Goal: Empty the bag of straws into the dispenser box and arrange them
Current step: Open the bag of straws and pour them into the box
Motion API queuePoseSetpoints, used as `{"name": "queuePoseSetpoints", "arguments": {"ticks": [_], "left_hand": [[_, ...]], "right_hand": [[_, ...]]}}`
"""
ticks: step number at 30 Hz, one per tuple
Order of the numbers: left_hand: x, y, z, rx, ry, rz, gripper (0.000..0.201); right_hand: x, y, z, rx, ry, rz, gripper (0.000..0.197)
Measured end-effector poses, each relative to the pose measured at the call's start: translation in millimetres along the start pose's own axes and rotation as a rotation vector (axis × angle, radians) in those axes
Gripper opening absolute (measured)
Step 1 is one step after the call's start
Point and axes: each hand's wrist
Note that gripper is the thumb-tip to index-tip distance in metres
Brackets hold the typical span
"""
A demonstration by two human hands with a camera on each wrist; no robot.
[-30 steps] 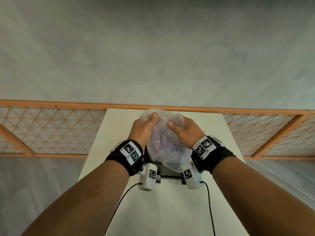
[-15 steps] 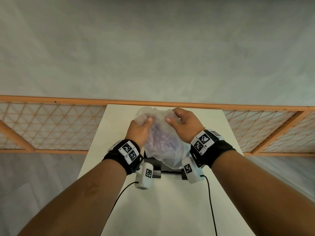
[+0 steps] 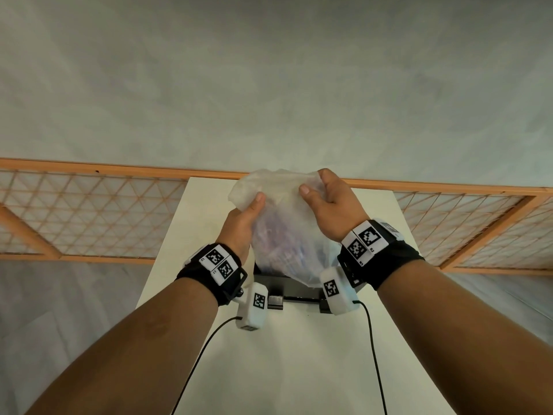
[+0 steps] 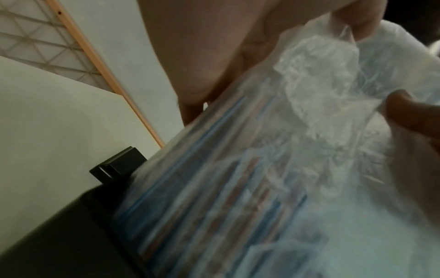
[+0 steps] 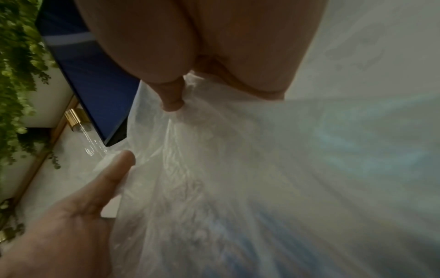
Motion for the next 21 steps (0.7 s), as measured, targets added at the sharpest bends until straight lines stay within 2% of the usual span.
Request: {"name": "queuePoseSetpoints", "arguments": {"ticks": [4, 6, 7, 9, 10, 11, 12, 14, 17, 21], "left_hand": [[-0.3, 1.7, 0.0, 0.025, -0.009, 0.033, 0.052], [-2.3, 1.9, -0.8, -0.062, -0.010, -0.018, 0.037], [-3.5, 0.5, -1.9, -0.116, -0.012, -0.065, 0.029], [-4.6, -0.2, -3.7, -0.183, -0.005, -0.132, 0.040], [-5.6, -0.2, -4.6, -0.182, 0.004, -0.135, 0.052], [-5.5, 2.7, -5.5, -0.145, 0.003, -0.104, 0.062], [-4.4, 2.5, -6.1, -0.095, -0.007, -0.044, 0.067], [-0.4, 1.8, -9.6, -0.022, -0.030, 0.044, 0.075], [4.5, 1.1, -13.2, 0.039, -0.039, 0.122, 0.081], [8.0, -1.0, -13.7, 0.076, -0.022, 0.116, 0.087]], "right_hand": [[-2.7, 0.7, 2.3, -0.027, 0.005, -0.015, 0.036], [-0.9, 1.6, 0.0, -0.071, -0.017, 0.008, 0.039], [1.1, 1.5, -1.7, -0.065, -0.022, 0.050, 0.049], [6.1, -3.1, -4.5, 0.082, -0.023, 0.139, 0.067], [6.4, -5.7, -6.5, 0.166, -0.029, 0.154, 0.061], [4.7, -9.8, -7.5, 0.206, -0.037, 0.136, 0.047], [3.7, -9.1, -7.4, 0.186, -0.044, 0.092, 0.033], [1.2, -5.5, -6.3, 0.040, -0.041, 0.032, 0.020], [-0.6, -0.2, -0.7, -0.033, 0.022, 0.027, 0.013], [-3.1, 0.8, 1.9, -0.061, 0.046, 0.002, 0.017]]}}
Point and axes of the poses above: each hand's wrist, its own x-axis away from the middle knuckle, its own y-axis out of the back of the hand, z = x × y, and after that the axes turned 6 degrees about -y, right-handed
